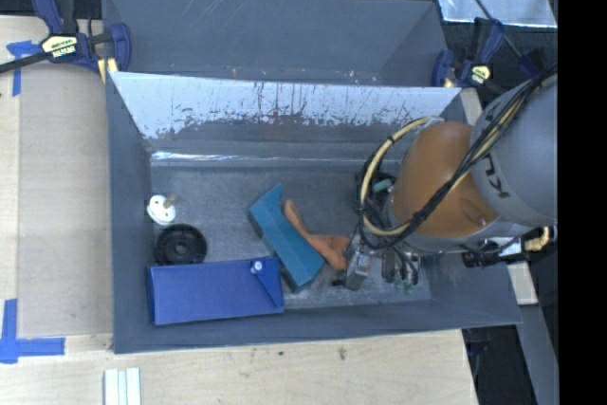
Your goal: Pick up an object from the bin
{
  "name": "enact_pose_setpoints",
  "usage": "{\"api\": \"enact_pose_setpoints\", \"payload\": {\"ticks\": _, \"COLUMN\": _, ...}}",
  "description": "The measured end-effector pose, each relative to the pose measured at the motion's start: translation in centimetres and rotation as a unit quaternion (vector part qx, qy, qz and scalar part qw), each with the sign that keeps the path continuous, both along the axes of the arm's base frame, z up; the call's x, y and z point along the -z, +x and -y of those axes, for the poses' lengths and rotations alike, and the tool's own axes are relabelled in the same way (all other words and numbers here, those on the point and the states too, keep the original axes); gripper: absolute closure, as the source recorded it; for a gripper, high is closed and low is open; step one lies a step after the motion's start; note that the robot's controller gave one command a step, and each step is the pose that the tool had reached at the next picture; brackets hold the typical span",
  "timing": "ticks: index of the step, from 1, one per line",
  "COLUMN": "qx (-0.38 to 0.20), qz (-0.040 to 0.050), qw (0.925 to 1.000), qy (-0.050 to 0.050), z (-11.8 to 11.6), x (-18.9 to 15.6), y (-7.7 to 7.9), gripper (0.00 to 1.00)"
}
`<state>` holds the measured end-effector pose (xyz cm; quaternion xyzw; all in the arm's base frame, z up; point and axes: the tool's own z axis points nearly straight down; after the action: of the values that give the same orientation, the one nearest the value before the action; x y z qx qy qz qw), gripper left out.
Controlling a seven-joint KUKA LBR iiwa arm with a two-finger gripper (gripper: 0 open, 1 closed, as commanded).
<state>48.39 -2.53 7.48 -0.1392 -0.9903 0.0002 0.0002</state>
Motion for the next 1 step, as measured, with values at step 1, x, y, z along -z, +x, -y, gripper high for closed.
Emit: {"api": "enact_pose_setpoints", "payload": {"ticks": 1, "qx": 0.0, "qz": -0.0036, "qw": 1.0, "qy": 0.0, "z": 0.0, "x": -2.02, "y": -0.19, "gripper": 1.0}}
